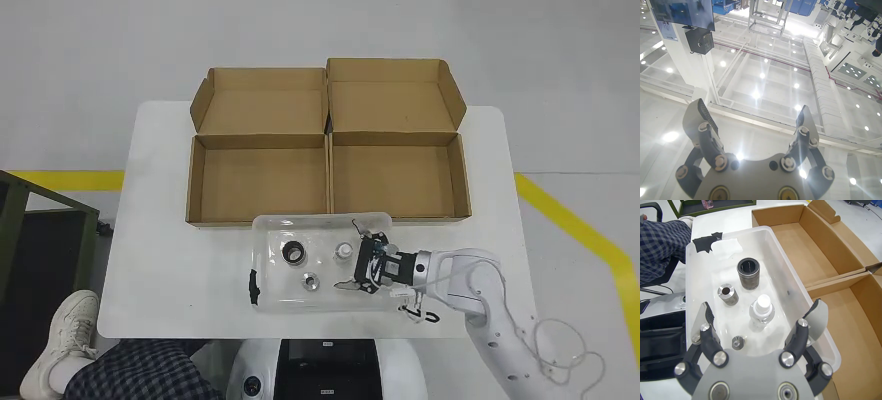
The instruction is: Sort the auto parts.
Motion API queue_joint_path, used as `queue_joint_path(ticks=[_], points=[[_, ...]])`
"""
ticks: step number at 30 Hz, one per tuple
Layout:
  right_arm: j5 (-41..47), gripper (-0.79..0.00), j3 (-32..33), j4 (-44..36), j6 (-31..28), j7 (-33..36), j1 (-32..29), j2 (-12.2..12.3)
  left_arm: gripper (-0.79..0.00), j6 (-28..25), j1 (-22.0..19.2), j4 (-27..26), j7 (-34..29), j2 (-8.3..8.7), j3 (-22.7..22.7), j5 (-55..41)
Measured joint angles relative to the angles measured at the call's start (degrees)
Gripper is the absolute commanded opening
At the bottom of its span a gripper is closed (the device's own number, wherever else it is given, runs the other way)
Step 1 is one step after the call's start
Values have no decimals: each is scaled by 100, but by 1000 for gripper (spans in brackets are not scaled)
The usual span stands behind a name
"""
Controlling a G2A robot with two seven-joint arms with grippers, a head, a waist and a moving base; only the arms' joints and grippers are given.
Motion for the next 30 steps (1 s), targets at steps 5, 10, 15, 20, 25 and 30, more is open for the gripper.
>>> queue_joint_path(ticks=[5,10,15,20,25,30], points=[[1,-209,-69,109,75,62,80,12,0,0,0,0,0,0,0,0],[-33,-354,-115,223,185,90,144,23,0,0,0,0,0,0,0,0],[-59,-434,-176,314,237,123,217,34,0,0,0,0,0,0,0,0],[-79,-696,-230,366,260,125,263,48,0,0,0,0,0,0,0,0],[-41,-785,-204,328,254,55,268,70,0,0,0,0,0,0,0,0],[35,-785,-73,88,205,-98,180,113,0,0,0,0,0,0,0,0]])
